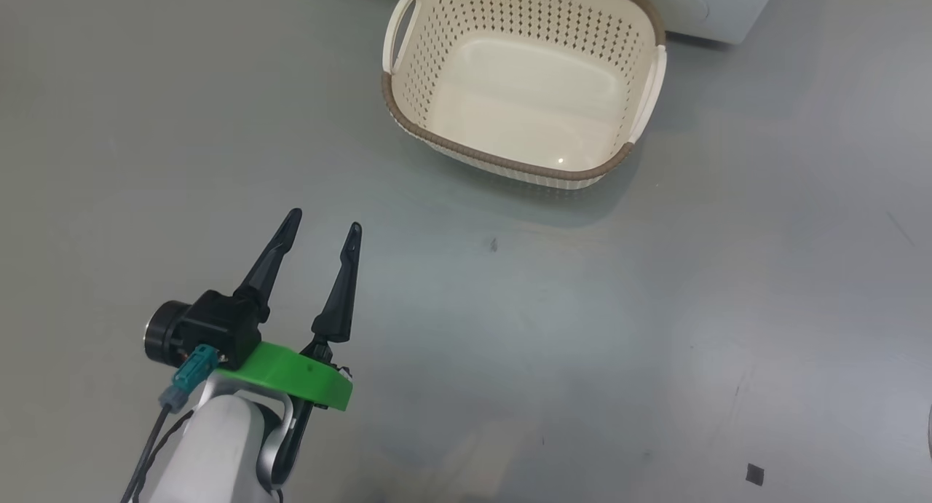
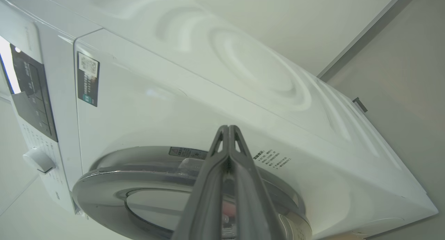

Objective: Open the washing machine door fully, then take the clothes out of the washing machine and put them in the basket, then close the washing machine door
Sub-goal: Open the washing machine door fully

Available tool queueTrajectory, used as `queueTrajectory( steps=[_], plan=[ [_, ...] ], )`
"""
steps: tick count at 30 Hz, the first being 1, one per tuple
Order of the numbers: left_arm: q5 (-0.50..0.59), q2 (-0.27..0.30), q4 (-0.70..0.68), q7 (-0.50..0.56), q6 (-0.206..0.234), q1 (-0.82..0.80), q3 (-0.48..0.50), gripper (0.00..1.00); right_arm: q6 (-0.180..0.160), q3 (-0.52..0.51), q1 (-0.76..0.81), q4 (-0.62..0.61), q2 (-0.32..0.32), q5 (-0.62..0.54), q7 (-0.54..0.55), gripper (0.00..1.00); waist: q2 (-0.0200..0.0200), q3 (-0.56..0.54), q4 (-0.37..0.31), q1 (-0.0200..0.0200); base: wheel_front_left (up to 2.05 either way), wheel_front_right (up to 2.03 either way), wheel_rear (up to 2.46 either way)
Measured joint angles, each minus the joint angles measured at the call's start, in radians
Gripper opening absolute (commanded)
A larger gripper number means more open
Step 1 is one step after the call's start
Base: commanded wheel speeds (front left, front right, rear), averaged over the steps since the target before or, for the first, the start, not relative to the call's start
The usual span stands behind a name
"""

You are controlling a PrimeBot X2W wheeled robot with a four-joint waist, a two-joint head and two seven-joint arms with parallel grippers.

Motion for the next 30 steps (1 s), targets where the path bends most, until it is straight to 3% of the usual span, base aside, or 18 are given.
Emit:
queueTrajectory(
  steps=[15,30],
  plan=[
    [-0.073,-0.007,-0.003,0.000,0.000,-0.056,-0.068,1.00,-0.020,0.009,-0.226,0.109,-0.002,0.046,0.124,0.00,0.0000,0.122,0.079,0.0000,0.00,0.00,0.00],
    [-0.098,-0.010,0.014,0.000,0.000,-0.060,-0.117,1.00,-0.020,-0.027,-0.366,0.241,0.024,0.129,0.231,0.00,0.0000,0.166,0.124,0.0000,0.00,0.00,0.00]
  ],
)
